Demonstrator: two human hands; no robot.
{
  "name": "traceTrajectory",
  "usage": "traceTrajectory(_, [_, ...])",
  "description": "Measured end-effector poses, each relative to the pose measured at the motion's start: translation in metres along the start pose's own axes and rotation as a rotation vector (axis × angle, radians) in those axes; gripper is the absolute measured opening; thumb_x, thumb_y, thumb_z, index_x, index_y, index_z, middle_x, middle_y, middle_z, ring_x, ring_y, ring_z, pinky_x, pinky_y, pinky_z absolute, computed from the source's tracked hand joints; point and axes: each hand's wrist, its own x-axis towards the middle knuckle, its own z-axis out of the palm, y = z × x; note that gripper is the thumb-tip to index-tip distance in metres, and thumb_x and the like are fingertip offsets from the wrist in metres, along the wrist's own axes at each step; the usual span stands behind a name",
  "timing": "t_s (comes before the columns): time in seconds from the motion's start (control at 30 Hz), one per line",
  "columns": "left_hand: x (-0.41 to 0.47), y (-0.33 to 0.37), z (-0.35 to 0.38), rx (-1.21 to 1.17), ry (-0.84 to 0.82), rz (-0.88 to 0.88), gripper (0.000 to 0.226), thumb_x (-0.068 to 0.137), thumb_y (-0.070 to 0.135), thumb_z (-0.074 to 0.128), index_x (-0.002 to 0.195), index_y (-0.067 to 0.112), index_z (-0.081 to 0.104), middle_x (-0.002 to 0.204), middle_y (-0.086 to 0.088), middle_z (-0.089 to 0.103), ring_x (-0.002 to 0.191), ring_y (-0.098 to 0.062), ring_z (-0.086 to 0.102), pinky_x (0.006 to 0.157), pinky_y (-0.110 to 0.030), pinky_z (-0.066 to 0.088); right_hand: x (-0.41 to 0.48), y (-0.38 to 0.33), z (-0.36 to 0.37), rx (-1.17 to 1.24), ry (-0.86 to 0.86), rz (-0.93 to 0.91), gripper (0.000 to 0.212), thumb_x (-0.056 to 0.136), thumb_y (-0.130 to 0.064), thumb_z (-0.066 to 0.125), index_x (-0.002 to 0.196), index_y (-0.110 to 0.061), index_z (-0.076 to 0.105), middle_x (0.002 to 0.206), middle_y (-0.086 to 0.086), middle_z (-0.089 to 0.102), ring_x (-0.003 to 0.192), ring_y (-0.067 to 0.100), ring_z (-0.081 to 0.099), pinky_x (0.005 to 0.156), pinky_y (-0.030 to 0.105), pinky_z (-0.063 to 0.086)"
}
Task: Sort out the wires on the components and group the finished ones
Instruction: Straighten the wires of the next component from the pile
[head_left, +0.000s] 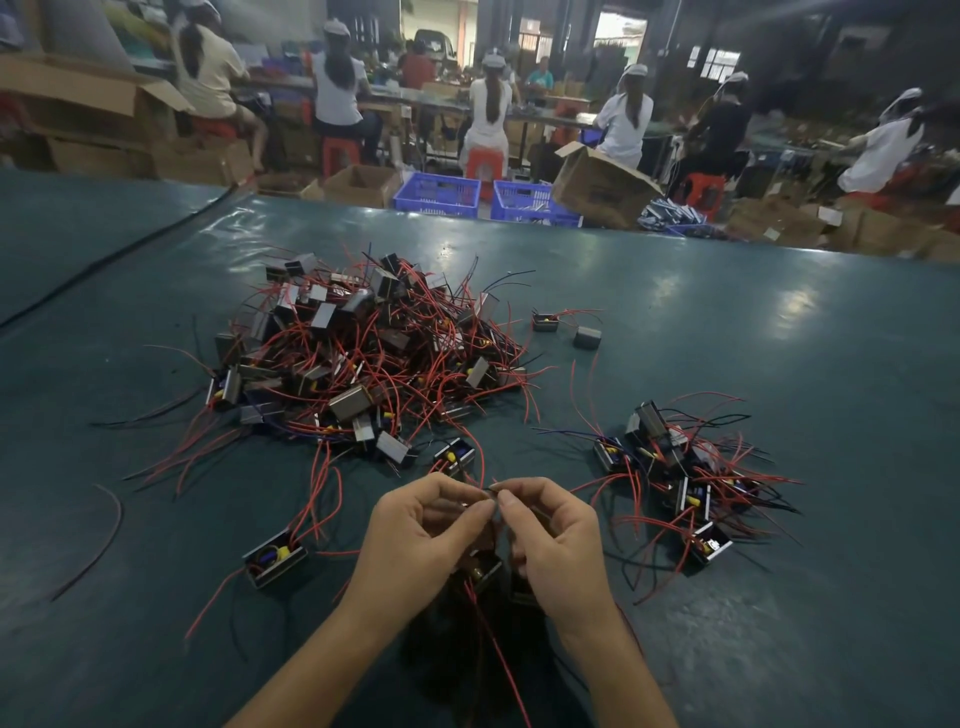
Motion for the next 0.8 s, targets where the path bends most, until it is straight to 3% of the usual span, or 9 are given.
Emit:
traceTrajectory(0.2, [0.000, 0.000, -0.001, -0.041, -0.009, -0.018, 0.001, 0.084, 0.007, 0.071, 0.084, 0.007, 0.070, 0.072, -0.012, 0.074, 0.066, -0.028, 0.073, 0.059, -0.036, 0.060, 0.000, 0.004, 0.001, -0.048, 0.023, -0.048, 0.015, 0.091, -0.003, 0.063, 0.081, -0.012, 0.070, 0.076, 0.007, 0.071, 0.071, 0.021, 0.067, 0.065, 0.029, 0.056])
traceTrajectory(0.37, [0.001, 0.000, -0.003, -0.028, 0.032, 0.029, 0.011, 0.075, 0.022, 0.076, 0.081, 0.013, 0.073, 0.073, -0.008, 0.074, 0.068, -0.026, 0.073, 0.062, -0.034, 0.061, 0.000, 0.006, 0.004, -0.078, 0.042, -0.040, 0.016, 0.092, -0.006, 0.063, 0.080, -0.014, 0.069, 0.073, -0.002, 0.071, 0.068, 0.009, 0.066, 0.062, 0.017, 0.051])
traceTrajectory(0.6, [0.005, -0.005, -0.011, 0.129, 0.078, 0.267, 0.006, 0.072, 0.021, 0.080, 0.077, 0.024, 0.076, 0.083, 0.001, 0.071, 0.071, -0.016, 0.070, 0.063, -0.034, 0.058, 0.000, 0.007, 0.007, 0.030, 0.001, 0.062, 0.015, 0.093, 0.000, 0.059, 0.083, -0.006, 0.068, 0.071, 0.003, 0.071, 0.068, 0.013, 0.067, 0.064, 0.021, 0.053])
traceTrajectory(0.8, [0.007, -0.010, -0.013, 0.362, 0.064, 0.550, 0.009, 0.081, 0.017, 0.074, 0.089, 0.013, 0.076, 0.091, 0.005, 0.067, 0.081, -0.009, 0.068, 0.067, -0.018, 0.054, 0.001, 0.005, 0.005, 0.023, 0.014, 0.092, 0.014, 0.092, 0.000, 0.060, 0.082, -0.006, 0.068, 0.067, 0.004, 0.068, 0.064, 0.016, 0.063, 0.065, 0.028, 0.054])
